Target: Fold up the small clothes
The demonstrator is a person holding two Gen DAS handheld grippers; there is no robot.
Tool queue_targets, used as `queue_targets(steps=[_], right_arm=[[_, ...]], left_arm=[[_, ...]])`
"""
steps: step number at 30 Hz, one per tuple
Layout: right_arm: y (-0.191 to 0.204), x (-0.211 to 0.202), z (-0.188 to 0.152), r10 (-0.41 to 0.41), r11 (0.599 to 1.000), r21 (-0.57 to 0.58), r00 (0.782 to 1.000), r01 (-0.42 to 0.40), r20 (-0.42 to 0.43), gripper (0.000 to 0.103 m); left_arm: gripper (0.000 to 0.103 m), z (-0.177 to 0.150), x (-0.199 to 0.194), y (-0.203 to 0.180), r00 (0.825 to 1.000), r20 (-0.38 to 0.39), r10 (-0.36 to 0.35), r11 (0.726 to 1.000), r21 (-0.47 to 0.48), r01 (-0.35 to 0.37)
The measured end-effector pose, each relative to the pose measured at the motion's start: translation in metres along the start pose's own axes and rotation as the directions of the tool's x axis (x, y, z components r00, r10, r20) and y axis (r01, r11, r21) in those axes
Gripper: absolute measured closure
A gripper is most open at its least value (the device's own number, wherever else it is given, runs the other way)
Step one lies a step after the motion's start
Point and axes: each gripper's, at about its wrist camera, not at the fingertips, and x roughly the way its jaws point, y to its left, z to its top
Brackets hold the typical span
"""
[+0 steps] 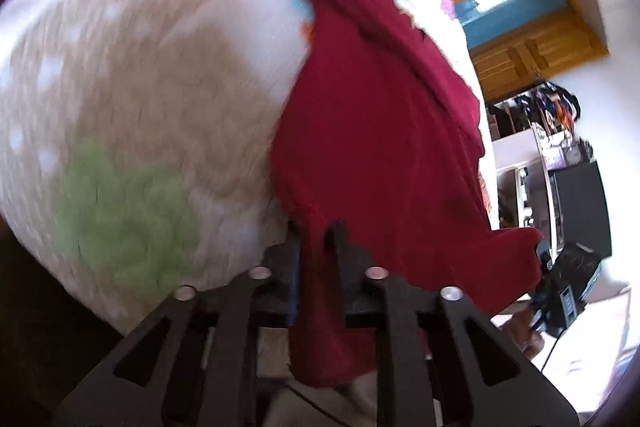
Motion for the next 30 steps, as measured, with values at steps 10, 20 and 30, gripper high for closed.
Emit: queue_targets(steps=[10, 20, 30], right_arm=[[-0.009, -0.012, -0.008, -0.001, 1.000, 0.013, 1.000, 0.001, -0.006, 0.082], [-0.012, -0.012, 0.018, 0.017, 1.000, 0.001, 1.000, -0.017, 0.020, 0.082], [-0.054, 0.023, 0.123, -0.127, 0.992, 0.043, 0.981, 0.122, 0.145, 0.083]], left_arm=[[0.061, -0.032, 0.006, -0.014, 0.998, -0.029, 0.048, 0.998, 0.050, -0.047], [0.093, 0.017, -0.013, -0.047, 0.988, 0.155, -0.006, 0.992, 0.127, -0.014], [0.093, 0.155, 0.001, -0.107, 0.942, 0.332, -0.044, 0.983, 0.182, -0.018]])
